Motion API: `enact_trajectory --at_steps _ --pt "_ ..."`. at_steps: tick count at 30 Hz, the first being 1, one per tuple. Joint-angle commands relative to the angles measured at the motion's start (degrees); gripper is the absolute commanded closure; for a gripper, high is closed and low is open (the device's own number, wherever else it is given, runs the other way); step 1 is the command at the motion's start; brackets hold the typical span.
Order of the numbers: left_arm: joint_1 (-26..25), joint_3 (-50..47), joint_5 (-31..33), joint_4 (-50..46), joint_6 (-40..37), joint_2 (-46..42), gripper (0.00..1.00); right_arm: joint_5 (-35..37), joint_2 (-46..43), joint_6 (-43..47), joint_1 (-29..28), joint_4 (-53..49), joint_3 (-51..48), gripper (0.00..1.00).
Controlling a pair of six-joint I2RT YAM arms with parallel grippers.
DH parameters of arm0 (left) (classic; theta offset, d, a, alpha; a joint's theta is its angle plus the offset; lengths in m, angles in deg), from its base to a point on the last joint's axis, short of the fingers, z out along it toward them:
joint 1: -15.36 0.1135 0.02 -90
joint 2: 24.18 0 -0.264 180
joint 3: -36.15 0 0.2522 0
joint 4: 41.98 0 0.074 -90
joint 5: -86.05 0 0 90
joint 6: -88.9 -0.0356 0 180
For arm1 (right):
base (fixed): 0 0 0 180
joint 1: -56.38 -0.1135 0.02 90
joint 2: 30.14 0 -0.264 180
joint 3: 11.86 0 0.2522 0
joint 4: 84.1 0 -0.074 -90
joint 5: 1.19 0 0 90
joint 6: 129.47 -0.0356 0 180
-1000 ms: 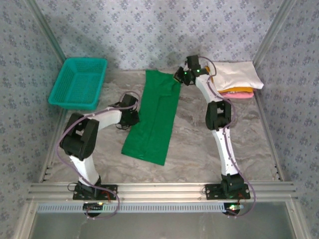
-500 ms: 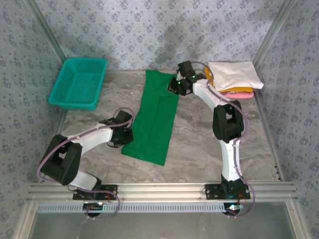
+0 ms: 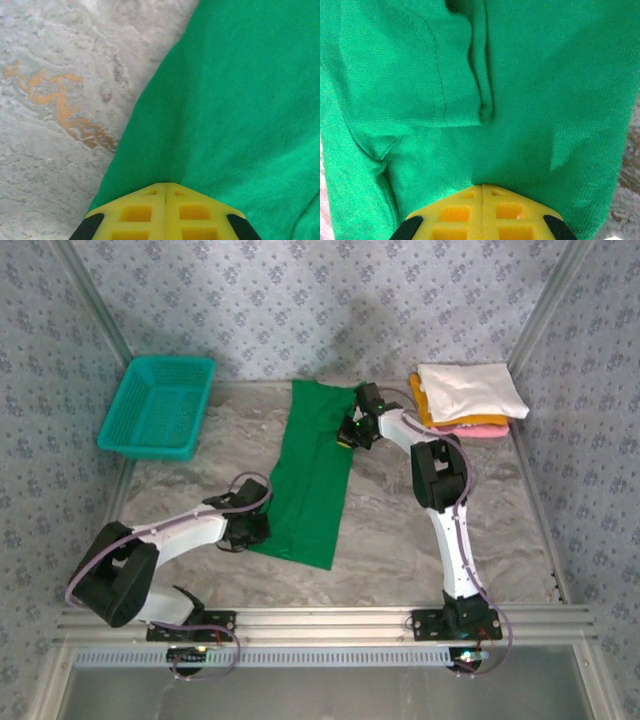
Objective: Fold and stack the t-shirts
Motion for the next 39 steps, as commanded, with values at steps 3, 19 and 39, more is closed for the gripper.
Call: enact_trajectory --at_steps 3,19,39 --pt "-2.4 0.9 -1.1 2.3 0.0 7.9 1.00 0.8 6.9 -4.2 2.1 -0.7 4.2 1.00" --pt "-2.4 9.5 1.2 2.8 0.4 9.9 1.00 -0.2 9.2 -3.0 4.5 -7.4 20.3 1.00" --pt "12.5 -10.8 -20.9 11.6 -4.3 -22.6 0.46 -7.0 -52.8 -0.8 -0.3 17.8 -59.2 0.66"
